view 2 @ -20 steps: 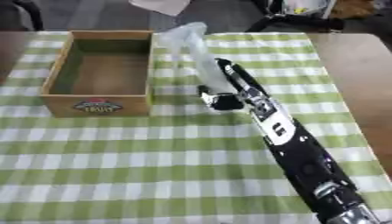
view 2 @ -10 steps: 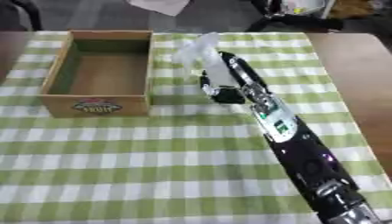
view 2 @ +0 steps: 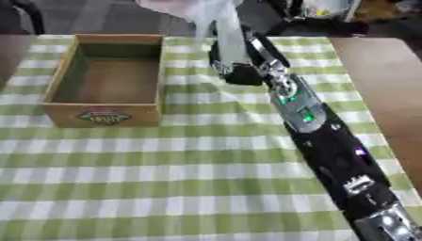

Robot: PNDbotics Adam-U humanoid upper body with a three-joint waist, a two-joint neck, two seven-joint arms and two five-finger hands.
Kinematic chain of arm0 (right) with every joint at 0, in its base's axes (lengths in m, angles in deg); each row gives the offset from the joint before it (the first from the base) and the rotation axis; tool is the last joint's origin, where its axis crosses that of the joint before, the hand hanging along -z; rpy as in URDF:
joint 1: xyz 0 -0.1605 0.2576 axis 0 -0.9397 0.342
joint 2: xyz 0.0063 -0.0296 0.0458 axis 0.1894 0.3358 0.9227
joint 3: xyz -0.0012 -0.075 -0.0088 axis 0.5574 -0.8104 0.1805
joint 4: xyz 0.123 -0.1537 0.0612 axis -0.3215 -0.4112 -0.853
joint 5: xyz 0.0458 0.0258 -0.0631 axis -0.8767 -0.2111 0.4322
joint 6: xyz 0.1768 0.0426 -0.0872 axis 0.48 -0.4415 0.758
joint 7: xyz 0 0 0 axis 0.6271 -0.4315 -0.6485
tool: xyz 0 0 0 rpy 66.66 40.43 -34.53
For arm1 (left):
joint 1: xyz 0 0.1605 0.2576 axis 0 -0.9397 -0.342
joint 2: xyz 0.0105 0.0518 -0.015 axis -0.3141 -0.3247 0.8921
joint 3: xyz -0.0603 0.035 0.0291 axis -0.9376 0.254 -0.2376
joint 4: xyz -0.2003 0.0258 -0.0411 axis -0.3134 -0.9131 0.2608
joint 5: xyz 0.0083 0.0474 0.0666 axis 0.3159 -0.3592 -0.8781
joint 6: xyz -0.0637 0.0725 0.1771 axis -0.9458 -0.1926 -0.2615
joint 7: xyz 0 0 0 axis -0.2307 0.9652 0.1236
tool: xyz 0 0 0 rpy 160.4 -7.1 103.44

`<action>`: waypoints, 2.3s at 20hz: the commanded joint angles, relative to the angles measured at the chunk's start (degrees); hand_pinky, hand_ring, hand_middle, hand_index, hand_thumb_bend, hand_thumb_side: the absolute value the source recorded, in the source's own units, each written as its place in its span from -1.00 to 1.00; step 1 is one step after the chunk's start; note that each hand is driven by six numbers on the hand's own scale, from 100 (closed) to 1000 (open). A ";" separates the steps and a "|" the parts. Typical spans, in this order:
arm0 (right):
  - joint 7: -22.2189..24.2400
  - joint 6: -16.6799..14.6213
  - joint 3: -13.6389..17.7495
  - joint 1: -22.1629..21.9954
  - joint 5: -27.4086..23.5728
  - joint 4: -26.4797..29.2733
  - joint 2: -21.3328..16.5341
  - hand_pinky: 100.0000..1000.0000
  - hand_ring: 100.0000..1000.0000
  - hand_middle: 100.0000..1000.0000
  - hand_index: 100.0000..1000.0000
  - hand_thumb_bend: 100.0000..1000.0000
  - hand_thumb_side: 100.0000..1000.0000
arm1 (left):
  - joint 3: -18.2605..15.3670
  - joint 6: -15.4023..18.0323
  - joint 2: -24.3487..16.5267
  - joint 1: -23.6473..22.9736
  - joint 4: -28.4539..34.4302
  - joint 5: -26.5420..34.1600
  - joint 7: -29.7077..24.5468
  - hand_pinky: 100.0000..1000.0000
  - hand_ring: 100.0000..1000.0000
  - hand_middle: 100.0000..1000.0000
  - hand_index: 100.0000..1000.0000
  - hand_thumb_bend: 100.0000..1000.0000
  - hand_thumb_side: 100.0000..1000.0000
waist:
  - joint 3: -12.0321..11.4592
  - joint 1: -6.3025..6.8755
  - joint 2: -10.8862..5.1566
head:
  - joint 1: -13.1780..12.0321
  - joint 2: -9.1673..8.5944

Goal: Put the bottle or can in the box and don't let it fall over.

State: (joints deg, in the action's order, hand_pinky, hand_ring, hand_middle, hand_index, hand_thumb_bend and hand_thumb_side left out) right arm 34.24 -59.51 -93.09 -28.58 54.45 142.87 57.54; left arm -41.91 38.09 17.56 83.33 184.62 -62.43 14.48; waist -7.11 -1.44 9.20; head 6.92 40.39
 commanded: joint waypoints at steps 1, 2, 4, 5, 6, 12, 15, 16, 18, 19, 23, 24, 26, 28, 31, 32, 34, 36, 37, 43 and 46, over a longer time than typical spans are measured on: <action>0.03 0.32 1.33 3.79 -0.31 -0.15 -1.74 0.62 0.26 0.52 -0.47 -1.00 -1.00 | 0.72 0.11 -0.16 1.45 1.15 0.49 -0.94 0.56 1.00 1.00 0.98 -0.70 0.67 | -1.50 0.05 -0.40 | 2.61 -1.62; 0.04 0.33 1.64 4.77 -0.27 -0.87 -1.81 0.62 0.26 0.52 -0.46 -1.00 -1.00 | 0.94 0.11 -0.10 1.79 1.19 0.63 -1.18 0.56 1.00 1.00 0.98 -0.70 0.67 | -2.43 -0.02 -0.29 | 3.41 -1.92; -0.19 0.28 2.36 6.94 0.03 -2.50 -2.00 0.62 0.27 0.52 -0.46 -1.00 -1.00 | 1.35 0.11 -0.01 2.55 1.29 0.94 -1.64 0.56 1.00 1.00 0.98 -0.70 0.66 | -4.64 -0.26 0.01 | 5.27 -2.64; -0.34 0.16 2.71 7.93 0.29 -3.26 -2.03 0.62 0.27 0.52 -0.46 -1.00 -1.00 | 1.52 0.10 0.01 2.89 1.33 1.07 -1.84 0.56 1.00 1.00 0.98 -0.70 0.66 | -5.75 -0.41 0.14 | 6.14 -2.97; -0.46 -0.02 3.00 8.69 0.49 -3.91 -1.98 0.63 0.27 0.52 -0.47 -1.00 -1.00 | 1.64 0.10 0.00 3.14 1.37 1.18 -2.00 0.57 1.00 1.00 0.98 -0.69 0.66 | -6.65 -0.53 0.25 | 6.80 -3.30; 0.21 -0.67 3.52 11.90 1.20 -7.36 0.04 0.64 0.30 0.55 -0.45 -1.00 -1.00 | 2.17 0.07 -0.25 4.17 1.64 1.55 -2.71 0.57 1.00 1.00 0.98 -0.70 0.66 | -11.31 -1.11 0.89 | 9.65 -5.23; 0.80 -0.77 3.81 12.23 2.92 -9.95 2.18 0.66 0.33 0.58 -0.44 -1.00 -1.00 | 2.50 0.03 -0.09 4.69 1.78 1.75 -3.10 0.57 1.00 1.00 0.98 -0.70 0.66 | -12.86 -1.23 1.22 | 11.03 -6.06; 0.99 -0.87 3.96 12.15 3.25 -10.86 2.86 0.68 0.36 0.60 -0.42 -1.00 -1.00 | 2.58 0.01 -0.03 4.81 1.80 1.81 -3.21 0.57 1.00 1.00 0.98 -0.70 0.66 | -13.24 -1.25 1.30 | 11.37 -6.29; 1.69 -1.35 3.87 11.77 4.46 -12.45 4.07 0.74 0.46 0.69 -0.32 -1.00 -1.00 | 2.66 0.00 0.07 4.96 1.84 1.92 -3.35 0.57 1.00 1.00 0.98 -0.70 0.66 | -13.73 -1.30 1.42 | 11.84 -6.51; 2.27 -1.79 3.73 11.55 5.25 -13.02 4.53 0.77 0.53 0.75 -0.21 -1.00 -1.00 | 2.66 0.00 0.09 4.99 1.84 1.96 -3.38 0.57 1.00 1.00 0.98 -0.69 0.66 | -13.85 -1.36 1.46 | 11.92 -6.55; 5.24 -4.43 2.88 10.78 10.12 -14.11 5.52 0.88 0.67 0.88 0.43 -1.00 -1.00 | 2.69 -0.02 0.15 4.96 1.75 1.99 -3.46 0.57 1.00 1.00 0.98 -0.69 0.67 | -13.89 -1.66 1.44 | 11.81 -6.58; 5.63 -5.31 2.75 10.59 11.87 -14.07 5.61 0.90 0.70 0.91 0.61 -1.00 -0.68 | 2.69 -0.02 0.16 4.93 1.72 1.98 -3.47 0.57 1.00 1.00 0.98 -0.69 0.67 | -13.83 -1.72 1.43 | 11.78 -6.60; 6.00 -6.96 2.60 10.27 15.24 -13.90 5.67 0.95 0.75 0.97 0.92 -1.00 -0.22 | 2.68 -0.02 0.15 4.84 1.66 1.94 -3.48 0.57 1.00 1.00 0.98 -0.69 0.67 | -13.65 -1.79 1.43 | 11.69 -6.53; 5.99 -8.22 2.60 10.00 18.04 -13.83 5.60 0.98 0.77 1.00 1.00 -1.00 -0.10 | 2.65 -0.02 0.14 4.73 1.62 1.89 -3.47 0.57 1.00 1.00 0.98 -0.69 0.67 | -13.44 -1.81 1.40 | 11.66 -6.45; 5.48 -9.16 3.20 9.72 20.07 -14.22 5.32 1.00 0.86 1.00 1.00 -0.89 0.04 | 2.59 -0.01 0.12 4.57 1.58 1.86 -3.44 0.57 1.00 1.00 0.98 -0.69 0.68 | -13.09 -1.71 1.40 | 11.55 -6.42; 5.22 -9.26 3.51 9.60 20.14 -14.41 5.17 1.00 0.86 1.00 1.00 -0.89 0.05 | 2.56 -0.01 0.10 4.50 1.57 1.84 -3.42 0.57 1.00 1.00 0.98 -0.69 0.68 | -12.95 -1.67 1.40 | 11.52 -6.40; 4.55 -9.26 4.13 9.33 19.69 -14.60 4.72 1.00 0.89 1.00 1.00 -0.90 0.03 | 2.48 0.00 0.06 4.40 1.57 1.82 -3.35 0.57 1.00 1.00 0.98 -0.69 0.68 | -12.64 -1.61 1.43 | 11.46 -6.35; 3.61 -8.95 4.87 8.96 18.58 -14.49 3.91 1.00 0.89 1.00 1.00 -0.92 0.03 | 2.39 0.01 -0.02 4.23 1.56 1.78 -3.28 0.57 1.00 1.00 0.98 -0.69 0.68 | -12.13 -1.53 1.42 | 11.20 -6.21; 3.15 -8.71 5.23 8.82 17.71 -14.36 3.47 1.00 0.87 1.00 1.00 -0.94 0.03 | 2.33 0.00 -0.05 4.10 1.54 1.76 -3.23 0.57 1.00 1.00 0.98 -0.69 0.68 | -11.83 -1.49 1.37 | 11.07 -6.11; 2.16 -6.22 5.96 7.64 7.53 -11.19 -0.40 1.00 0.83 1.00 1.00 -0.99 0.03 | 1.95 -0.02 -0.39 2.89 1.25 1.42 -2.90 0.56 1.00 1.00 0.98 -0.69 0.69 | -8.86 -1.59 0.78 | 9.54 -5.30; 3.68 -5.03 4.85 6.48 2.00 -8.40 -1.63 1.00 0.82 1.00 1.00 -1.00 0.04 | 1.79 0.01 -0.60 2.30 1.08 1.28 -2.71 0.56 1.00 1.00 0.98 -0.69 0.69 | -6.91 -1.68 0.50 | 8.52 -4.94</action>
State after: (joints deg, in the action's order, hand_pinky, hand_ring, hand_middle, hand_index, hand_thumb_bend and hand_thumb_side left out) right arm 37.57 -65.05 -88.11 -23.16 58.84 132.10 57.86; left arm -39.58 38.02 18.00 85.36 185.10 -61.01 11.54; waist -13.75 -3.45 11.26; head 15.92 35.24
